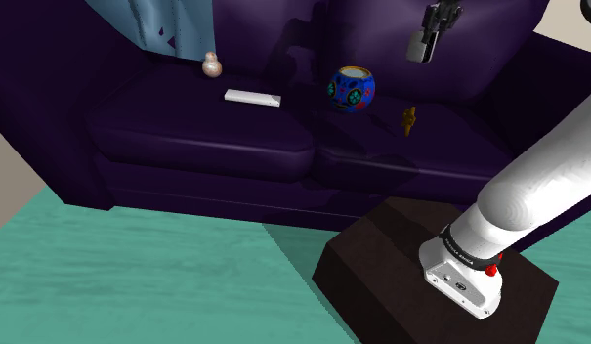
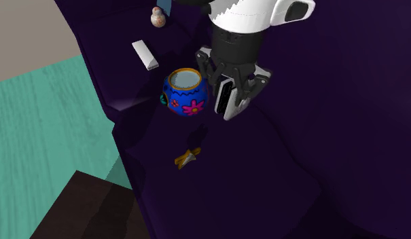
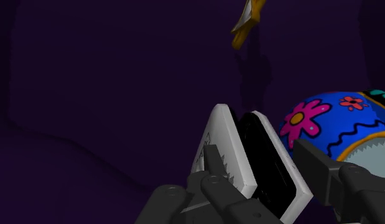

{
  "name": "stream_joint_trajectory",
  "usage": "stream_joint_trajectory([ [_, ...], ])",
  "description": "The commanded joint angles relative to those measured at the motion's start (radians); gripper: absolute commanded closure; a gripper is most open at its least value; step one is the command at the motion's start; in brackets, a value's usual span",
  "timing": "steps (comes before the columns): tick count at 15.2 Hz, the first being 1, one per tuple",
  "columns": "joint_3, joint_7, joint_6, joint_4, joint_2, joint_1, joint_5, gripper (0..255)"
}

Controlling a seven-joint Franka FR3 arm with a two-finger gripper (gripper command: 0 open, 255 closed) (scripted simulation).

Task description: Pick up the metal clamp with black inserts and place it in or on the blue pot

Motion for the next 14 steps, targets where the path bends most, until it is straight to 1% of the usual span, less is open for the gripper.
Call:
stream_joint_trajectory([
  [1, -0.001, -0.003, -0.031, 0.037, 0.007, -0.001, 0.003, 255],
  [3, -0.002, -0.005, -0.058, 0.071, 0.015, -0.002, 0.005, 255],
  [9, 0.068, 0.135, -0.091, 0.111, 0.022, 0.068, 0.009, 255],
  [14, 0.121, 0.245, -0.126, 0.182, 0.059, 0.123, 0.019, 255],
])
